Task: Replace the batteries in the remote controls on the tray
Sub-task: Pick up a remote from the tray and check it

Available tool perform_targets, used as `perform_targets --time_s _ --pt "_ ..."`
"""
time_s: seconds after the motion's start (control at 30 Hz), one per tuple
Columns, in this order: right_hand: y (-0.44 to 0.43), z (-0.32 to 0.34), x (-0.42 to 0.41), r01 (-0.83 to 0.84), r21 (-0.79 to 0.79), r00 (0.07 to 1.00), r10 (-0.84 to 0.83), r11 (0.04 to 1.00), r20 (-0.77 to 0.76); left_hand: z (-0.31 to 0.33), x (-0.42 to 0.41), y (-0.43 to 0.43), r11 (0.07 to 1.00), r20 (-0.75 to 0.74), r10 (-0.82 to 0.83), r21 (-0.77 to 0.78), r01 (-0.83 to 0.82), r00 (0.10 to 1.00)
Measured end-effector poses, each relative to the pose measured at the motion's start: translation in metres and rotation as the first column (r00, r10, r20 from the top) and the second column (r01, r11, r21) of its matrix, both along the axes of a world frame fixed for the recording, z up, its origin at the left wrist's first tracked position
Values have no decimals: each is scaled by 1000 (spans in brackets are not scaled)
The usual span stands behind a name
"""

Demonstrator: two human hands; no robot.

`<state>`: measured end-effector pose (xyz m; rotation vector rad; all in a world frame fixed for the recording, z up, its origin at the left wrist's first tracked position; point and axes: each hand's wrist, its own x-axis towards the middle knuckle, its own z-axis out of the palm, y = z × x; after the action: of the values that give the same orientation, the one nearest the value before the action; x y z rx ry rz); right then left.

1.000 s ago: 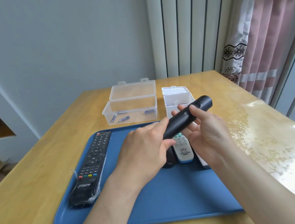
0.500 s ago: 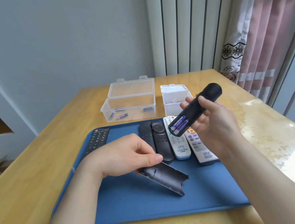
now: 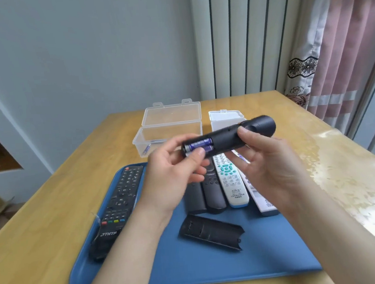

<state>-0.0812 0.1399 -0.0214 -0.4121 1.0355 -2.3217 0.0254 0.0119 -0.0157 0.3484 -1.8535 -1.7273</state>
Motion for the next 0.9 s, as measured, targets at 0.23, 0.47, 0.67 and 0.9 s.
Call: perform_targets --time_s 0.23,0.47,0.67,0.9 --pt "4 2 7 -192 415 903 326 889 -280 2 1 -10 984 -179 136 136 -113 974" --pt "-10 0 32 -208 494 850 406 845 -337 -3 -3 2 995 -180 97 -9 -100 979" --pt "-14 1 35 -239 441 914 354 865 -198 -2 -3 3 991 -193 112 -49 -124 975" --pt "-16 2 38 -275 398 927 351 875 -131 1 0 5 988 -194 127 -62 -142 973"
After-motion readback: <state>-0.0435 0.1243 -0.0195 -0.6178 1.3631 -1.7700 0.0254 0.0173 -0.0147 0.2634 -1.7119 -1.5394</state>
